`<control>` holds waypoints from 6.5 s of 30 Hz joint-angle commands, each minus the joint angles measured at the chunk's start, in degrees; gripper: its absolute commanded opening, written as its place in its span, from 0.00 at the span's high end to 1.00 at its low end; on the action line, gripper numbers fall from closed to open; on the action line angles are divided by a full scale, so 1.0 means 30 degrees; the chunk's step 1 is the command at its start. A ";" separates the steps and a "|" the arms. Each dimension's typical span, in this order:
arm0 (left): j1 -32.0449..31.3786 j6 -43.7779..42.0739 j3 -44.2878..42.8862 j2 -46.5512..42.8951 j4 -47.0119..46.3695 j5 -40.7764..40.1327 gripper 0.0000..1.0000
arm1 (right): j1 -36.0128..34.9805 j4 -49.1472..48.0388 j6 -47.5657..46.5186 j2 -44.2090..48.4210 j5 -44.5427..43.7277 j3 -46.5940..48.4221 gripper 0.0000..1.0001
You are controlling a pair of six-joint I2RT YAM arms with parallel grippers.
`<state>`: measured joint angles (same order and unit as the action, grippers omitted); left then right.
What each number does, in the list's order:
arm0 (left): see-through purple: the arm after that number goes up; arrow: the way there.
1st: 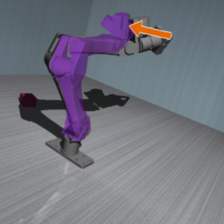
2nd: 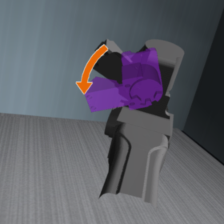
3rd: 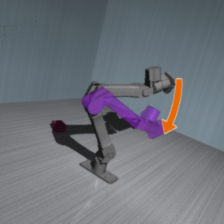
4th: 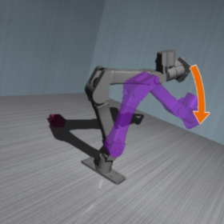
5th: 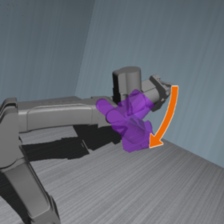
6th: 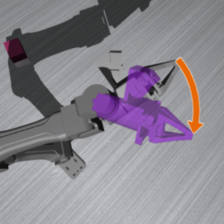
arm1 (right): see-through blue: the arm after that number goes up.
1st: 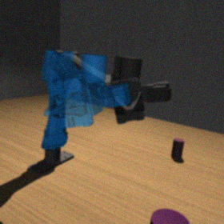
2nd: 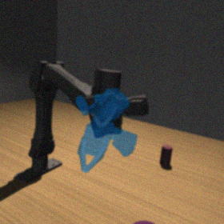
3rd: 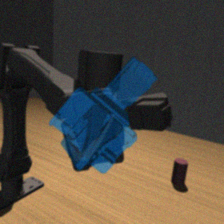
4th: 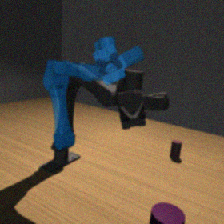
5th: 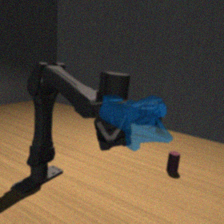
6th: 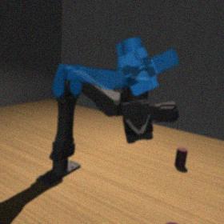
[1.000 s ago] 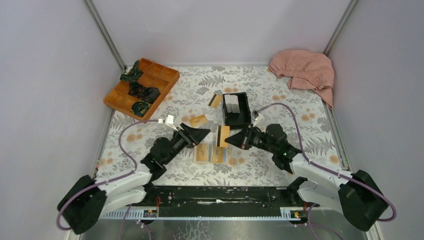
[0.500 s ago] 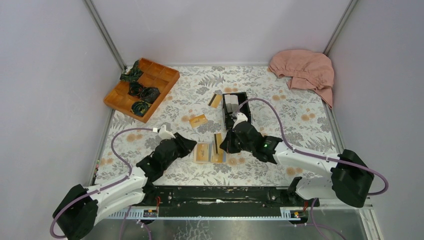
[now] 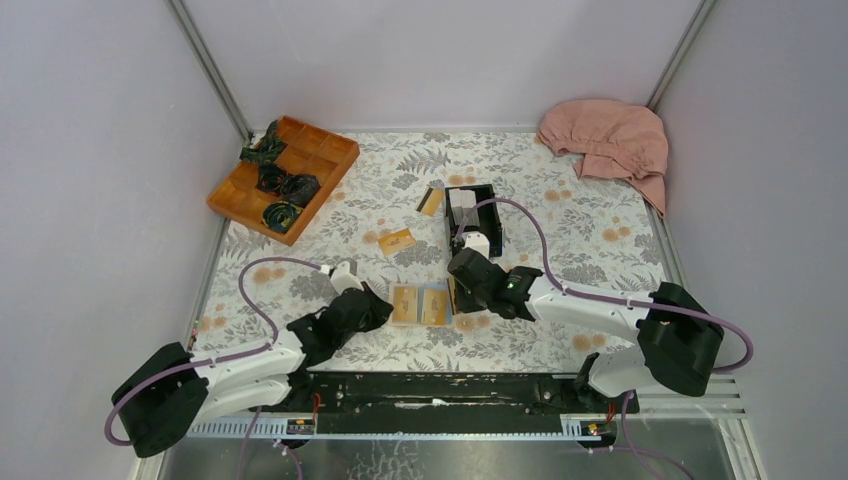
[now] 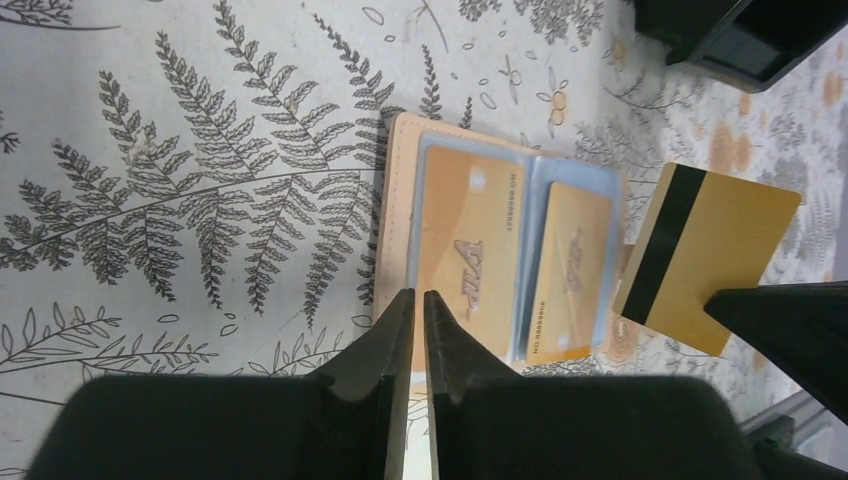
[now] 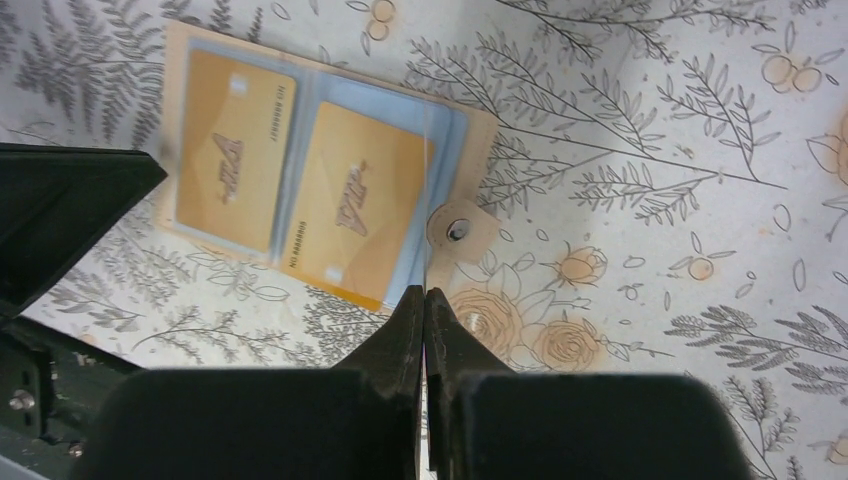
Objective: Put the credit cards into the card holder
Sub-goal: Turn over the card holder at the center of the board.
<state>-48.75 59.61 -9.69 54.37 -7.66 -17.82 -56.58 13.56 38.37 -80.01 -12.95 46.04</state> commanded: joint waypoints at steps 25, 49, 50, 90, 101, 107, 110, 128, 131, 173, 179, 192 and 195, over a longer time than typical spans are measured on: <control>-0.1451 0.0016 -0.1280 0.2525 0.0091 -0.1608 0.89 | -0.0188 -0.0084 0.1123 0.0398 -0.0802 0.0027 1.00; -0.1798 0.0166 -0.1486 0.2604 0.0590 -0.1859 0.89 | 0.0596 -0.1925 0.2457 0.1084 -0.0085 -0.2380 1.00; -0.1822 0.0167 -0.1497 0.2628 0.0605 -0.1867 0.89 | 0.0708 -0.2116 0.2567 0.1194 0.0075 -0.2630 1.00; -0.2448 0.0519 -0.2025 0.3742 0.1655 -0.2732 0.90 | 0.2424 -0.6544 0.4276 0.4450 0.3262 -0.6393 1.00; -0.2477 0.0475 -0.2129 0.3921 0.1655 -0.2790 0.90 | 0.2424 -0.7246 0.4204 0.3188 0.3586 -0.6534 1.00; -0.2505 0.0497 -0.2152 0.4079 0.1631 -0.2822 0.91 | 0.2423 -0.7333 0.4318 0.3320 0.3491 -0.6564 1.00; -0.2514 0.0489 -0.2159 0.4227 0.1631 -0.2849 0.91 | 0.2432 -0.7347 0.4377 0.3720 0.3383 -0.6616 1.00; -0.2617 0.0492 -0.2250 0.4760 0.1528 -0.2848 0.91 | 0.2431 -0.7392 0.4359 0.4056 0.3292 -0.6393 1.00; -0.2659 0.0515 -0.2225 0.4763 0.1573 -0.2829 0.91 | 0.2427 -0.7616 0.4420 0.4201 0.3324 -0.6492 1.00; -0.3084 0.0662 -0.2335 0.5883 0.1655 -0.3055 0.93 | 0.2424 -1.0843 0.5139 0.2250 0.4807 -0.7056 1.00; -0.3099 0.0665 -0.2390 0.6006 0.1762 -0.3099 0.93 | 0.2402 -0.9747 0.4555 0.2936 0.4510 -0.6290 1.00; -0.3145 0.0665 -0.2620 0.6350 0.1848 -0.3170 0.93 | 0.2128 -0.8916 0.4166 0.2568 0.4390 -0.5150 1.00; -0.3165 0.0637 -0.2685 0.6424 0.1850 -0.3181 0.93 | 0.1769 -0.8870 0.4137 0.2292 0.4232 -0.4781 1.00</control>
<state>-57.71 62.11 -18.44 71.53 -6.85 -28.12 -49.91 -12.45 51.86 -72.29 0.97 28.25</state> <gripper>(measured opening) 0.073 0.012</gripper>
